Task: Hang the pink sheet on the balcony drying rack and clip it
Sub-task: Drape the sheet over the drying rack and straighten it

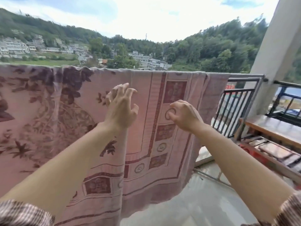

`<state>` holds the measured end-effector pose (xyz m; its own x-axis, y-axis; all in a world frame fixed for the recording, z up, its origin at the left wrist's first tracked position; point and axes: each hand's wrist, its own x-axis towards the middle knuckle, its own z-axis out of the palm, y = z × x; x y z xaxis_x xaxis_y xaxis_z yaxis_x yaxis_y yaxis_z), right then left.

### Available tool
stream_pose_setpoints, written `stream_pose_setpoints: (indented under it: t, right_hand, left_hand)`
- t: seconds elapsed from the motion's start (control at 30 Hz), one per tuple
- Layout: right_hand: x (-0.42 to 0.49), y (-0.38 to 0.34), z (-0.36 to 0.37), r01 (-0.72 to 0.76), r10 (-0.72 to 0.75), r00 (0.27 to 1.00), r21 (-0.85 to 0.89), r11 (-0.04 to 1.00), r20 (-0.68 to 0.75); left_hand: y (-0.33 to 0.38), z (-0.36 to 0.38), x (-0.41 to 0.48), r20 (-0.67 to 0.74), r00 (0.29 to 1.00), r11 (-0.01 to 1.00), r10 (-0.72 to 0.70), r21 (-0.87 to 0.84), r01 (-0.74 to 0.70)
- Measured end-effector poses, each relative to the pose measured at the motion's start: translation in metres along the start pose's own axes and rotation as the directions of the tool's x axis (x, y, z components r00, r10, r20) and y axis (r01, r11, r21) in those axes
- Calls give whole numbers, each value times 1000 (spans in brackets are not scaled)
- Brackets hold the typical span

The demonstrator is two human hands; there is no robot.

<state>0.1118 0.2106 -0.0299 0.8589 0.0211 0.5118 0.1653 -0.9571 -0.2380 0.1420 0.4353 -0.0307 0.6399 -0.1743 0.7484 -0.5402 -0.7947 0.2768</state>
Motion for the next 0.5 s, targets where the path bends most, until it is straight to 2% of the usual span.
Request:
stream_pose_setpoints:
  t: [0.2,0.33,0.4,0.5]
  right_hand:
    - [2,132,-18,-201,201,979,-14,980,25]
    - [16,209,-15,-250,251,967,-27,968,38]
    - [29,248,-10,-249,251,967,-41,968,42]
    - [55,310,-9,-210,212,976,-47,977,45]
  left_hand:
    - [93,108,37,135,986,993,102,-77,-92]
    - [147,183,64,194,969,980,151,-156,-121]
    - [167,222,81,190,965,976,179,-157,-150]
    - [193,277,114,105,963,962,247,-145,-231]
